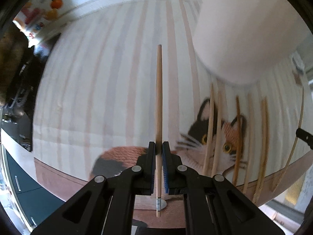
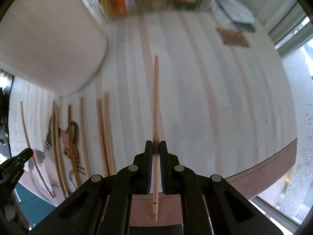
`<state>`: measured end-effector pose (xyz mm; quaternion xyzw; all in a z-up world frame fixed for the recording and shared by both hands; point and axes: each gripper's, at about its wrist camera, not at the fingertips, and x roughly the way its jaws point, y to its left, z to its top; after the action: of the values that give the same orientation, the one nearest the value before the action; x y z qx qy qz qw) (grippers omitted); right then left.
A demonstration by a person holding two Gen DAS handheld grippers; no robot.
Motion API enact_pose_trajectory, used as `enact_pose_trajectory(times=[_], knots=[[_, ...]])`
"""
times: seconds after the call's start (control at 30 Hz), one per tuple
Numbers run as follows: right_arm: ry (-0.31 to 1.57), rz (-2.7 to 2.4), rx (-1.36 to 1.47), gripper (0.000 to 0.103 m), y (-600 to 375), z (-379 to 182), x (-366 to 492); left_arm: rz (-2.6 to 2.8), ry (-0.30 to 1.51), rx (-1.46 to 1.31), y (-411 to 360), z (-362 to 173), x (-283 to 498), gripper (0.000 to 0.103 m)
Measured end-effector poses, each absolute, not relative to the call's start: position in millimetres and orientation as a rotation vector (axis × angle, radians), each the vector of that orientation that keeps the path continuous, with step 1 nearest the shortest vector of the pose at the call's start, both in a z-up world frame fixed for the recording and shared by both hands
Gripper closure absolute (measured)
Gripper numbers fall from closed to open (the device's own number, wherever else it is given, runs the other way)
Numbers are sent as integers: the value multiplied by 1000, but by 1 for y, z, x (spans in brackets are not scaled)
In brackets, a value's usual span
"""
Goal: Organize utensils
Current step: 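Lift both held chopsticks and carry them over the utensil holder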
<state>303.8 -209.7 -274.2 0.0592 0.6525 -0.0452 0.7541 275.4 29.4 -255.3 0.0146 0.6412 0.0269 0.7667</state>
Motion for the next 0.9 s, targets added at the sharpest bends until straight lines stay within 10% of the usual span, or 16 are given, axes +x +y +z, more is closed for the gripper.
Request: enact_pose_trajectory(times=[0.9], knots=[[771,2,462,96,-240,-17,381,-43,680,-271,32,42,344,99]])
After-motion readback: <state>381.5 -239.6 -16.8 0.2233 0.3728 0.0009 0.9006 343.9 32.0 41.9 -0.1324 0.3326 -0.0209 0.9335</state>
